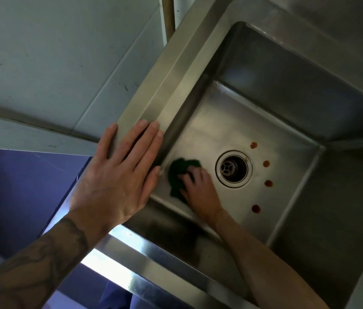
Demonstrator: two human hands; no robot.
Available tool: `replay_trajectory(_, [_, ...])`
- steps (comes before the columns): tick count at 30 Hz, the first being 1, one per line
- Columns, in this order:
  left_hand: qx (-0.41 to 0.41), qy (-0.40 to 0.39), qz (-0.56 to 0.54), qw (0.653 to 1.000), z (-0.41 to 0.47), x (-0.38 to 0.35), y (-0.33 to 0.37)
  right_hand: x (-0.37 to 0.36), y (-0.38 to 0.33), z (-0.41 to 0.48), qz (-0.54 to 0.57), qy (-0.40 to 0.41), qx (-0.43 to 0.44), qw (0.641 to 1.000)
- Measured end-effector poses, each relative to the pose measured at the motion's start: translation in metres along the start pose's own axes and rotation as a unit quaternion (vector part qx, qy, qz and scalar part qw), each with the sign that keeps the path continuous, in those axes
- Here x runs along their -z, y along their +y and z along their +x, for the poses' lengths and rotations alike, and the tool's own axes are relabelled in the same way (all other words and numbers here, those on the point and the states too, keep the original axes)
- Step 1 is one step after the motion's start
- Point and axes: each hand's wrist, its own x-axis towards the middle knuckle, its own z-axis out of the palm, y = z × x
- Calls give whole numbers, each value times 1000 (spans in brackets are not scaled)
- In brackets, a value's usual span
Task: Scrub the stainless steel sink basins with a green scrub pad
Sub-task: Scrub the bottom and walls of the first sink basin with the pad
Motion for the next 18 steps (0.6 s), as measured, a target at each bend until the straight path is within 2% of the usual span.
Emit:
replay_trajectory(2, [-1, 0, 2, 1000, 0, -1, -1, 3, 10, 8, -2, 27, -104, 994])
replay_trajectory(4, [1, 1, 1, 1000, -1, -1, 0, 4, 6, 6, 13, 21, -134, 991])
replay_trajectory(5, [3, 4, -1, 1000, 0, -1, 1, 4, 5, 0, 20, 13, -117, 993])
replay_trajectory(9, [5, 11, 1, 1000, 1, -2, 2, 19, 30, -42, 6, -85, 53, 995])
replay_trajectory(11, [5, 14, -3, 1000, 0, -2, 2, 28, 46, -46, -1, -73, 36, 997])
replay_trajectory(14, [3, 15, -4, 1000, 1, -3, 3, 21, 39, -37, 2, -22, -95, 995])
replay_trajectory(15, [4, 16, -7, 1000, 1, -3, 4, 17, 30, -39, 6, -13, -108, 994])
replay_trajectory(16, [6, 18, -7, 1000, 1, -3, 4, 14, 23, -45, 10, -12, -92, 996])
replay_trajectory(18, [7, 21, -5, 1000, 1, -4, 3, 9, 19, -69, 13, -46, 24, 999])
